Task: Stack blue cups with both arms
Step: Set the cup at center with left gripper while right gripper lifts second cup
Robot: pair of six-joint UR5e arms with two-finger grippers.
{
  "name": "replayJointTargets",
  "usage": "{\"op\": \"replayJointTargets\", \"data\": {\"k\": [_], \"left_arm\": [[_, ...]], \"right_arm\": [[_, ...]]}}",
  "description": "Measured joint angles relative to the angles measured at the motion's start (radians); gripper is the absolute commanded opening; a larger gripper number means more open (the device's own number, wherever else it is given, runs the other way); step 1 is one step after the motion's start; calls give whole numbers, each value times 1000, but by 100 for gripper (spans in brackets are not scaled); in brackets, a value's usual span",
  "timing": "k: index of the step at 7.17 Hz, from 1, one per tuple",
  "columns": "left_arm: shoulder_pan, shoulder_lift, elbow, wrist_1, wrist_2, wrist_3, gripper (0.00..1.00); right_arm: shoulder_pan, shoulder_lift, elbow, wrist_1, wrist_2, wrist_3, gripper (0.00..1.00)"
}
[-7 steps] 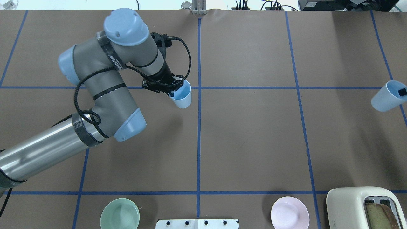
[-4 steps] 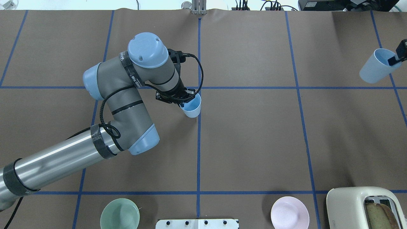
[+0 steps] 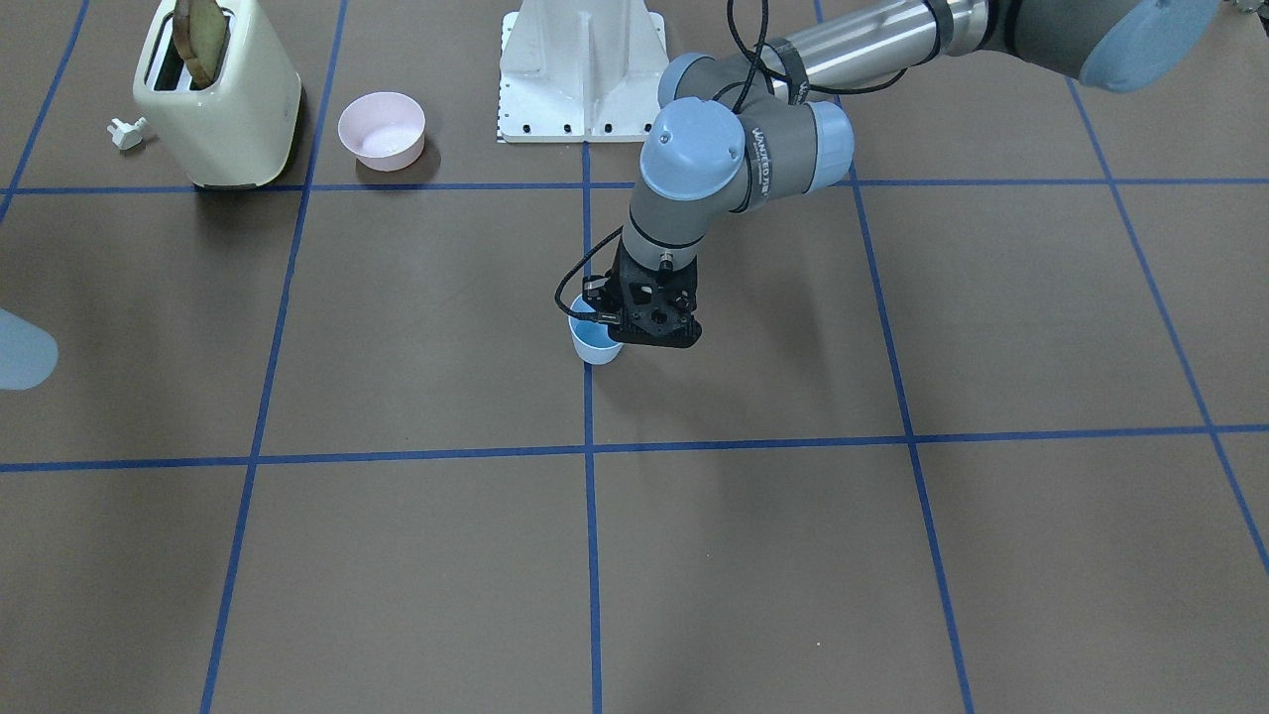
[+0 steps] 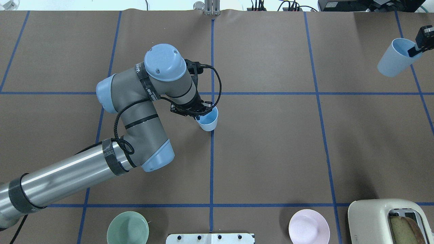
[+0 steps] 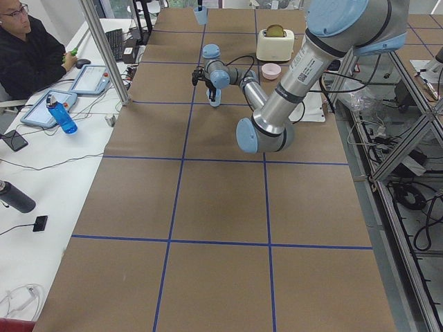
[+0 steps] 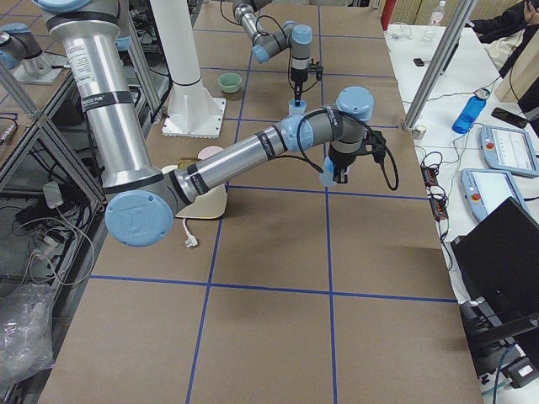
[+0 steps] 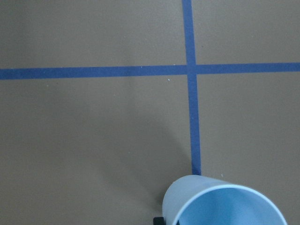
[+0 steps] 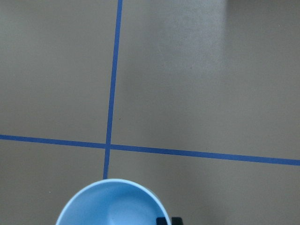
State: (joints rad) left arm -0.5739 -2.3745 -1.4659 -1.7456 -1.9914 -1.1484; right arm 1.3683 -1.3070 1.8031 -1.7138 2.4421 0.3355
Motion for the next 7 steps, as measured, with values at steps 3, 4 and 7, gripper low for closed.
{"op": "replayJointTargets", "data": {"k": [3, 4, 7], "left_arm": [[11, 4, 2, -30, 11, 3, 41], [14, 7, 3, -40, 12, 5, 55], [22, 16, 4, -67, 39, 15, 96]], "right_arm": [[-8, 5, -4, -1, -6, 0, 0], [-10, 6, -5, -1, -6, 0, 0], [-9, 13, -8, -1, -5, 1, 0]]}}
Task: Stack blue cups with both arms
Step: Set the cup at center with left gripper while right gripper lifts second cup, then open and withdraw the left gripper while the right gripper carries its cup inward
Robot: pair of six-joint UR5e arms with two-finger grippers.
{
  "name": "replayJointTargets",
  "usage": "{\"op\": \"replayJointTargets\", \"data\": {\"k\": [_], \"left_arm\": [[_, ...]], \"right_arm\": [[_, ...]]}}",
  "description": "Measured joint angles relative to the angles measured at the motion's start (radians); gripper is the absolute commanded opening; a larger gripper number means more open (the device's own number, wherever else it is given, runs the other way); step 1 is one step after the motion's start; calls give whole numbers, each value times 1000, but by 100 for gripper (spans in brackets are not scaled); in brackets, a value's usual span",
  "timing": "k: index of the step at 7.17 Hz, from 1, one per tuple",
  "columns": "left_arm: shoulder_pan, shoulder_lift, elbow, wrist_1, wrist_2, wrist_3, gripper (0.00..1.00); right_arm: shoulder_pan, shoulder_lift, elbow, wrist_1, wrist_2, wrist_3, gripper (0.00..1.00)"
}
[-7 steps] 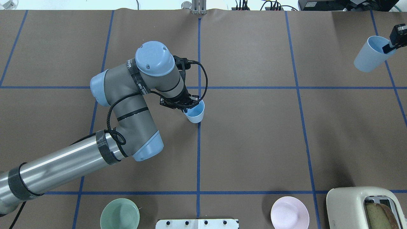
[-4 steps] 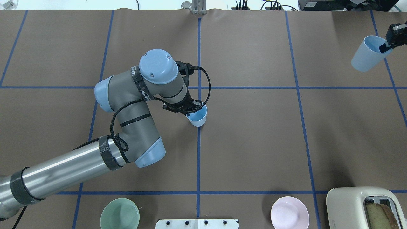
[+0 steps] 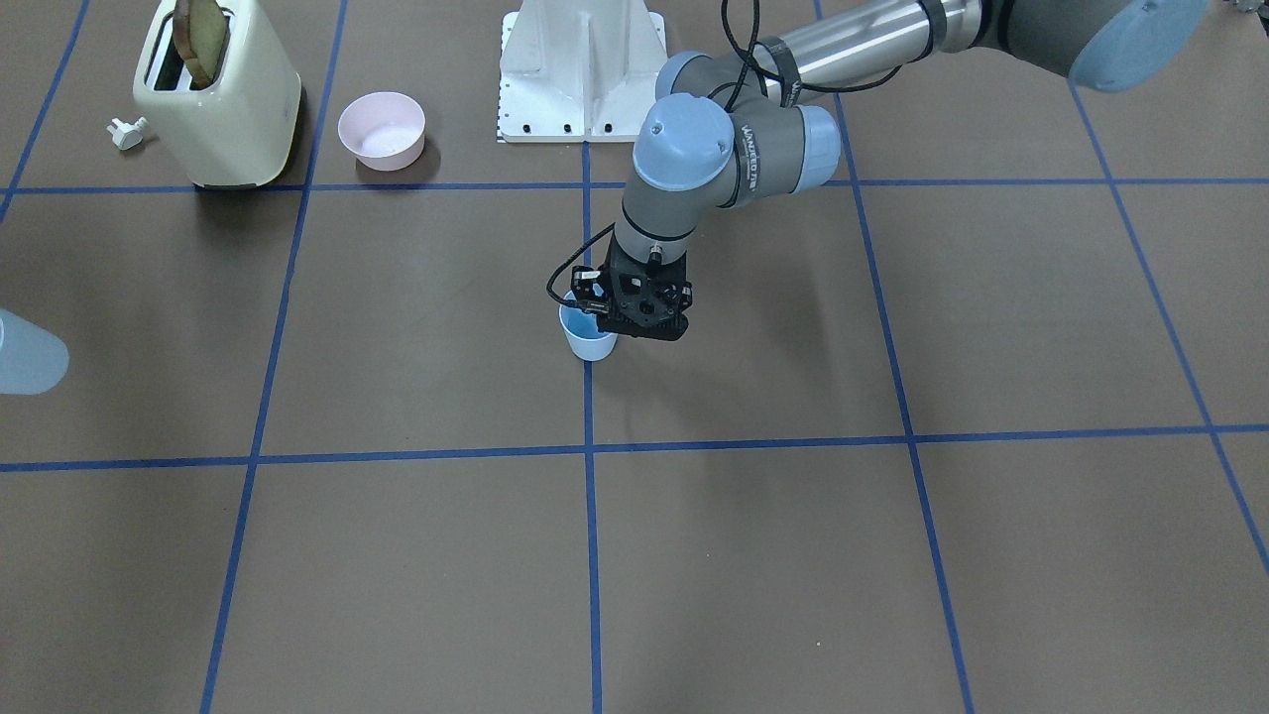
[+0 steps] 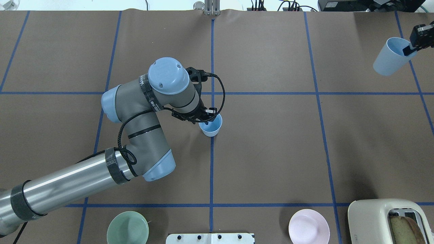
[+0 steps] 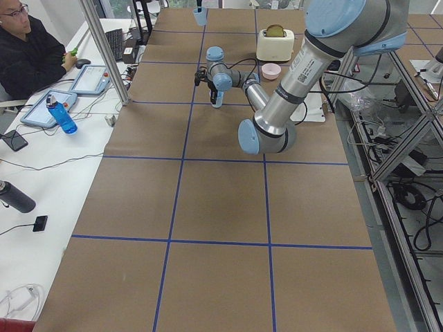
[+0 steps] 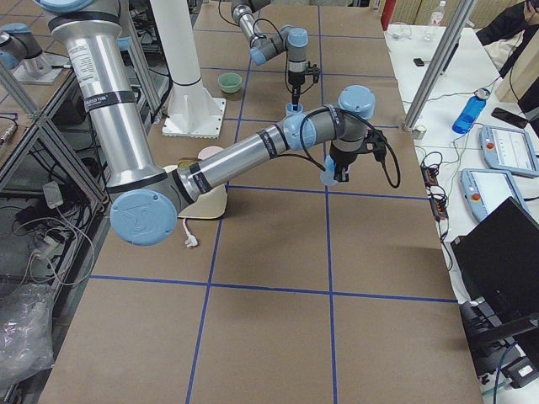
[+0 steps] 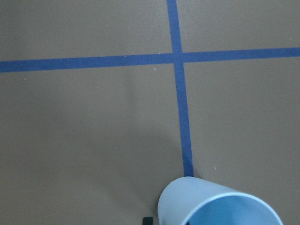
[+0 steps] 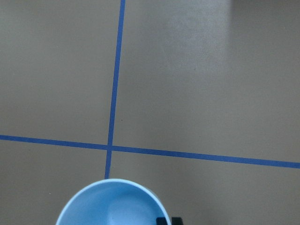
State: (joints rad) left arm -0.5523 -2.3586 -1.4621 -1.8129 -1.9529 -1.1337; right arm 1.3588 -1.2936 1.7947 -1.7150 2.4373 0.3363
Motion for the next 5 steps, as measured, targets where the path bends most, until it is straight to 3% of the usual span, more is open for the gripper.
{"op": "replayJointTargets", "data": {"k": [3, 5], "left_arm": [[-32, 33, -81, -11, -20, 23, 97], [-184, 95, -173, 23, -162, 115, 97]], "right_arm": [[-9, 83, -3, -76, -8, 22, 0], [-77, 188, -1, -125, -45, 175, 0]]}}
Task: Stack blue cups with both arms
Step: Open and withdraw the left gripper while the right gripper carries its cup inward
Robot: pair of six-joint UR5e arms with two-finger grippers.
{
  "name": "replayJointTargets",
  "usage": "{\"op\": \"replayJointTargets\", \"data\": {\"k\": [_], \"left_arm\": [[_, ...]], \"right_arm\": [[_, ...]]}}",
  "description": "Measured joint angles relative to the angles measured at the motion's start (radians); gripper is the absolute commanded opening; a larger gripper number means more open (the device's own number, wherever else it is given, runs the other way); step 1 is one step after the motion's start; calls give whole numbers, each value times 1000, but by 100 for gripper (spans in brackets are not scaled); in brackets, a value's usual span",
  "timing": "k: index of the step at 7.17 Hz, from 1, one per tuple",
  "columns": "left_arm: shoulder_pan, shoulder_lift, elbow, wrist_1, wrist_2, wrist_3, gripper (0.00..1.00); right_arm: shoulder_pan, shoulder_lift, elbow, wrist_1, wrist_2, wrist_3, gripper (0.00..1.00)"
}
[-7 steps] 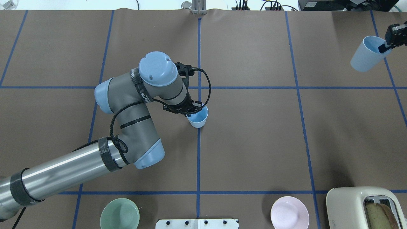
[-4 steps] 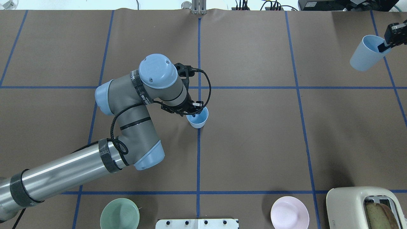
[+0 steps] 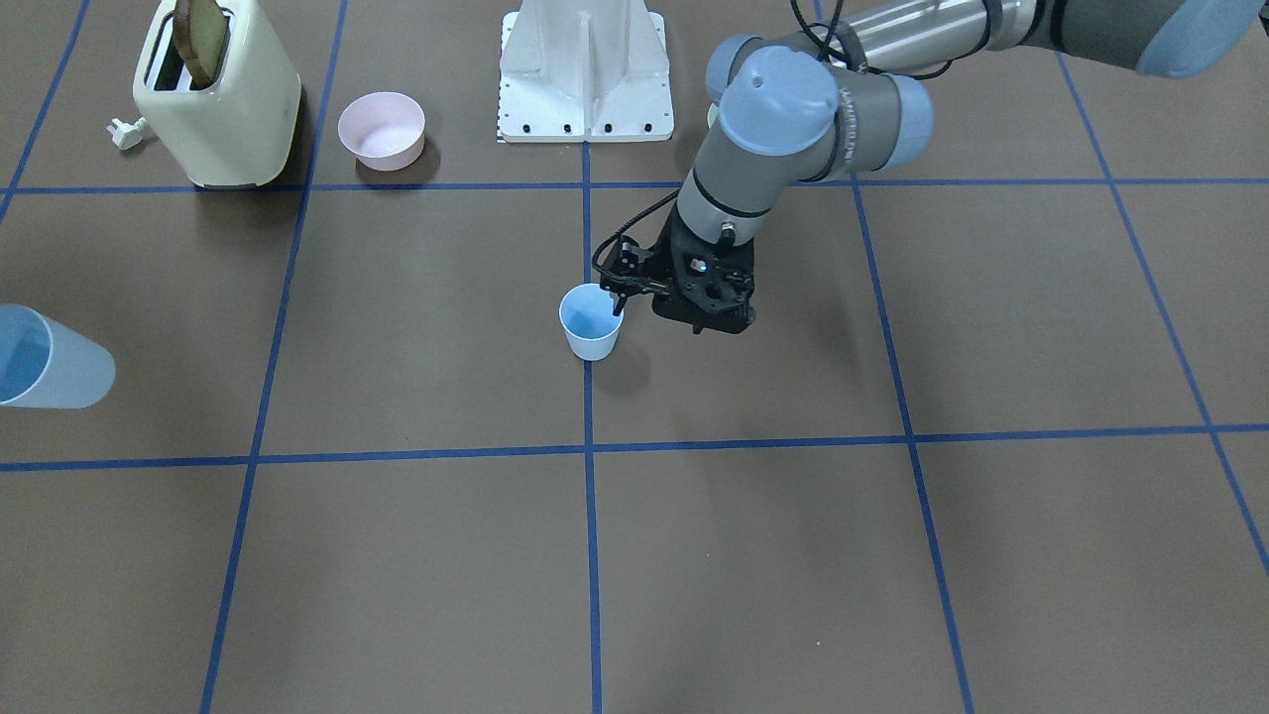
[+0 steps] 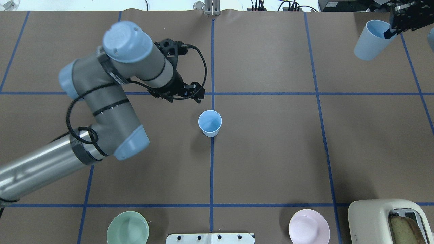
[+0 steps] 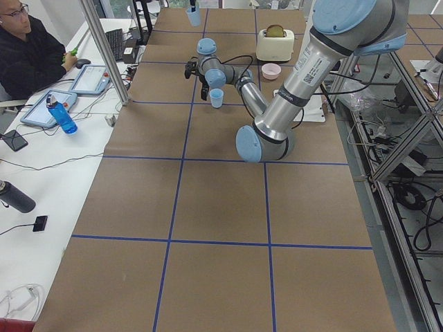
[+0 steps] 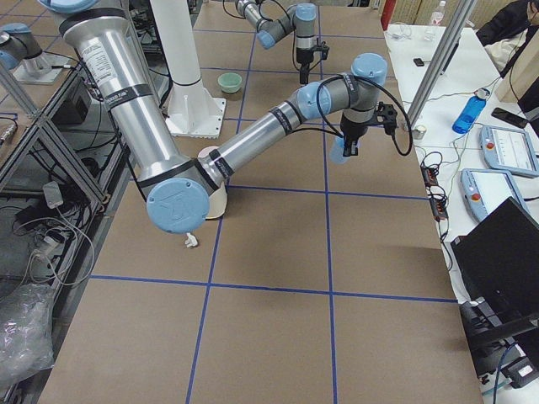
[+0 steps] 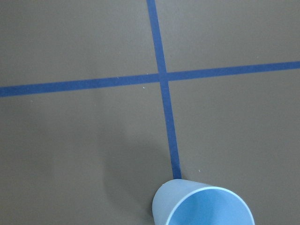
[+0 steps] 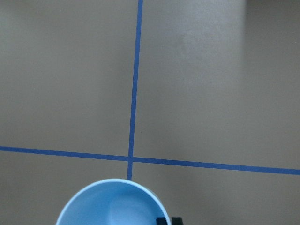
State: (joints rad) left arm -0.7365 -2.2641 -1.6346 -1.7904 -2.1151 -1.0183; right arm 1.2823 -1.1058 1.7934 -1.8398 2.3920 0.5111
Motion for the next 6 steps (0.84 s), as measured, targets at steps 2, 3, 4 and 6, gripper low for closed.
{"op": "replayJointTargets", "data": {"k": [2, 3, 4, 6], "left_arm": [[-186, 87, -42, 15, -149, 170, 97], [-274, 125, -48, 19, -211, 256, 97], [-350, 160, -48, 21, -260, 335, 97], [-463, 244, -39, 22, -299, 507, 97]], "right_arm": [[-135, 100, 8, -1, -70, 235, 0], [-187, 143, 10, 3, -92, 325, 0], [-247, 191, 8, 13, -126, 421, 0], [-381, 261, -1, 53, -222, 587, 0]]}}
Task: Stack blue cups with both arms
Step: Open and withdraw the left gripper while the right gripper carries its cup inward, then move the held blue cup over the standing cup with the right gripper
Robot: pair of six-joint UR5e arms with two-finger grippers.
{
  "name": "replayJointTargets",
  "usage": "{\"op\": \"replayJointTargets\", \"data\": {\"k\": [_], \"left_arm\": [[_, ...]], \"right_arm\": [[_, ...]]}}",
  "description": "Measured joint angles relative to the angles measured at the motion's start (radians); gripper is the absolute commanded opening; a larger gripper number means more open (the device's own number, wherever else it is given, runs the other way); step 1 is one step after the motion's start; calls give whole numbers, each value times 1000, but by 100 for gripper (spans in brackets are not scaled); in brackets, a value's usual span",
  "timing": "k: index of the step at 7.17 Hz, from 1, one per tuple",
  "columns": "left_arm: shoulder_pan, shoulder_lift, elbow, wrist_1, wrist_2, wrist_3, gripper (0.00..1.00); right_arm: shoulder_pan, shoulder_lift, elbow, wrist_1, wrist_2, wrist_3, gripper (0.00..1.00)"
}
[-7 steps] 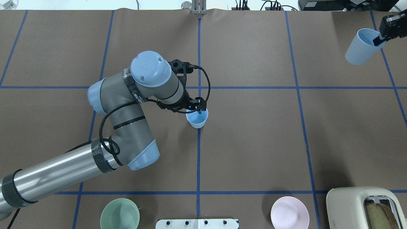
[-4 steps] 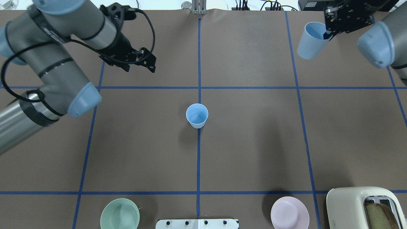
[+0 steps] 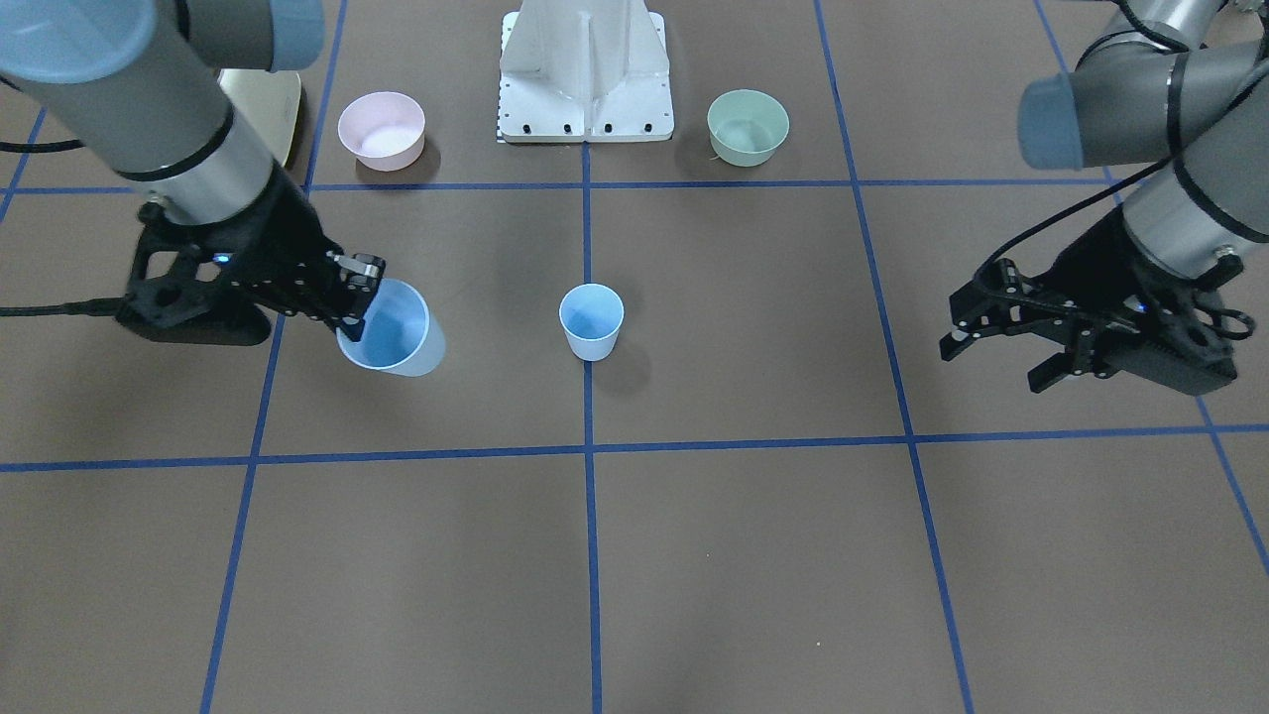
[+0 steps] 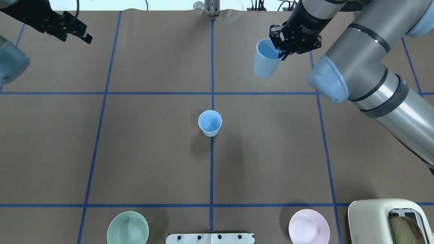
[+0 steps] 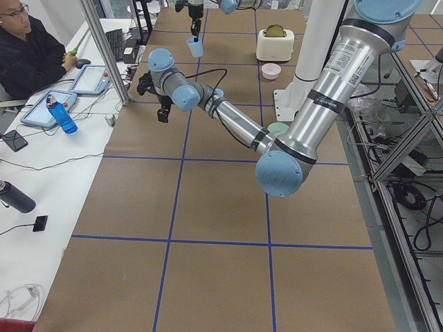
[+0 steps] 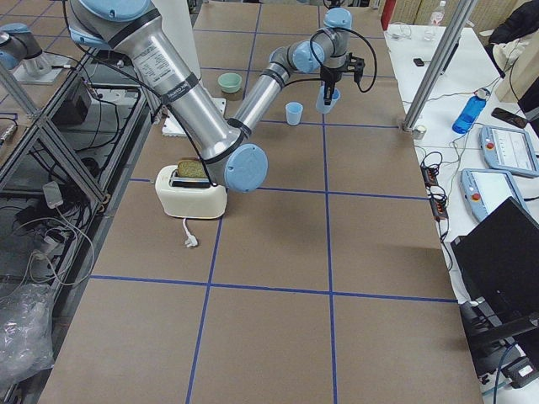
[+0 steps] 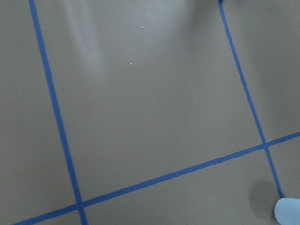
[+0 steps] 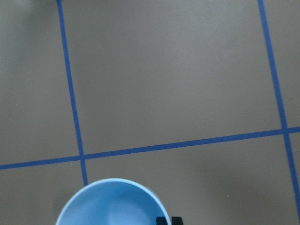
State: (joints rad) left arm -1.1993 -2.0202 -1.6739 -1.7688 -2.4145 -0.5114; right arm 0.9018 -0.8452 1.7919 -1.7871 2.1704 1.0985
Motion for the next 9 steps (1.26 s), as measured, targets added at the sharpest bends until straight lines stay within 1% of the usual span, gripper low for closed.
{"op": "replayJointTargets", "data": {"k": [2, 4, 7, 9], "left_arm": [[-98, 81, 22, -1, -13, 163, 97], [-148, 122, 51, -3, -32, 264, 97], [-194, 139, 84, -1, -39, 314, 97], [-200, 136, 101, -2, -40, 316, 97]], "right_arm": [[-109, 32, -24, 64, -87, 107, 0], [-170, 98, -90, 89, -132, 155, 0], [-240, 150, -161, 113, -200, 194, 0], [-274, 164, -183, 120, -225, 206, 0]]}}
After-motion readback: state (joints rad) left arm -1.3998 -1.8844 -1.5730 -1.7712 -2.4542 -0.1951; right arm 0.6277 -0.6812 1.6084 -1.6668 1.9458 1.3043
